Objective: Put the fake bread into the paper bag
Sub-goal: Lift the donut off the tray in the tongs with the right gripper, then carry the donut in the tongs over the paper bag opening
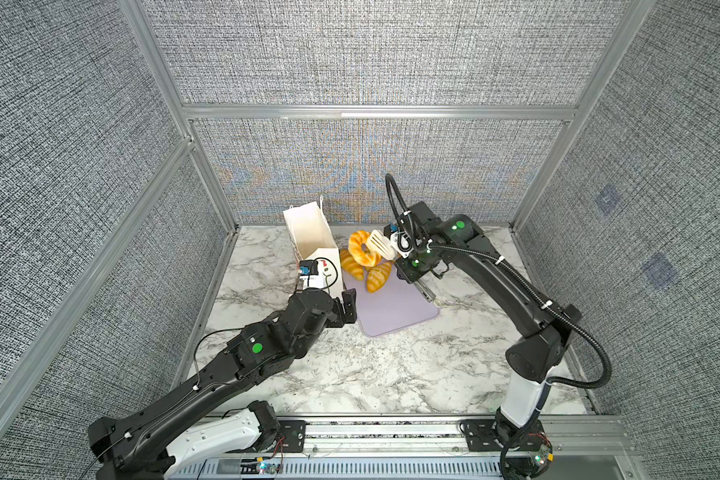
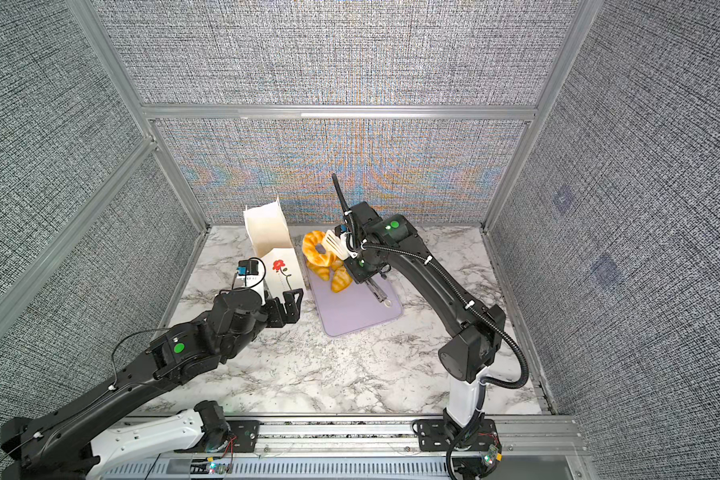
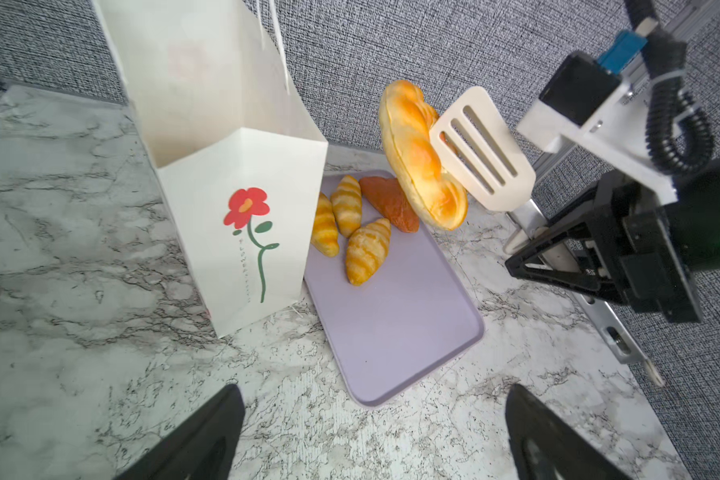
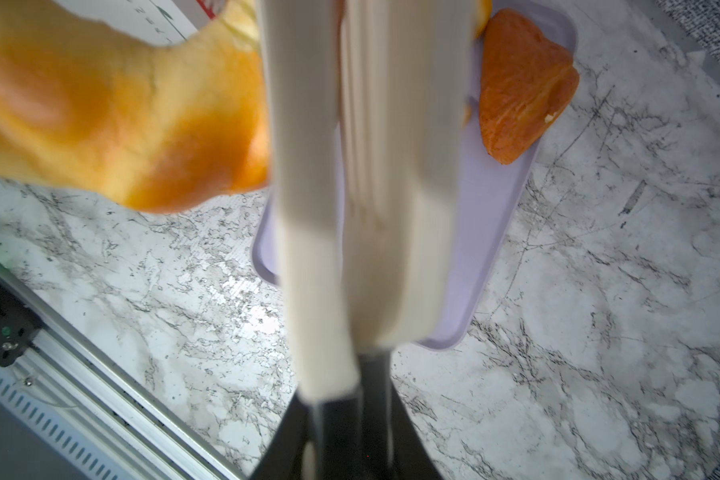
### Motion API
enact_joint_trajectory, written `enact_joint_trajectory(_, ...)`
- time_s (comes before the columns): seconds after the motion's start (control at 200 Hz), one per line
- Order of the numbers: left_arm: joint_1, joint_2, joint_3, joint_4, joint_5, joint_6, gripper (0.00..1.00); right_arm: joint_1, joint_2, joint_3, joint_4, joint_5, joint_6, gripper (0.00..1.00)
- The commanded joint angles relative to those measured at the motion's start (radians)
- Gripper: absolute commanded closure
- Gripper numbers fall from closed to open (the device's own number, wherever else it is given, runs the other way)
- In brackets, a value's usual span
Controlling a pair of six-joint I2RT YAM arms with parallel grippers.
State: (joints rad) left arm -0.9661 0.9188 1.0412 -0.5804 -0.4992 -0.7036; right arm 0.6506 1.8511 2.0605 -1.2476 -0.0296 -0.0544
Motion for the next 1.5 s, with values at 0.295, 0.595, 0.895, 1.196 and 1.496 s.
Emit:
enact_joint_trajectory(0.295, 0.018, -0.1, 0.015, -0.206, -0.127, -0.107, 0.01, 0.08, 0.059, 0.17, 0.037, -0.038, 0.063, 0.76)
enact_joint_trajectory(0.595, 0.105, -0.109, 0.031, -0.262, -0.098, -0.103, 0.0, 0.15, 0.163, 0.333, 0.067, 0.046, 0.109, 0.76)
enact_joint_trajectory(0.895, 0.156, -0.111, 0.02, -0.257, -0.049, -0.07, 0.01, 0.188, 0.205, 0.36, 0.146, 0.154, 0.148, 0.75)
enact_joint_trajectory(1.196, 0.18, -0.109, 0.007, -0.249, -0.016, -0.056, 0.0, 0.219, 0.27, 0.413, 0.185, 0.24, 0.181, 0.75)
enact_joint_trajectory(1.496, 0.184, -0.133, -0.019, -0.249, -0.009, -0.075, 0.0, 0.241, 0.302, 0.43, 0.219, 0.322, 0.185, 0.75)
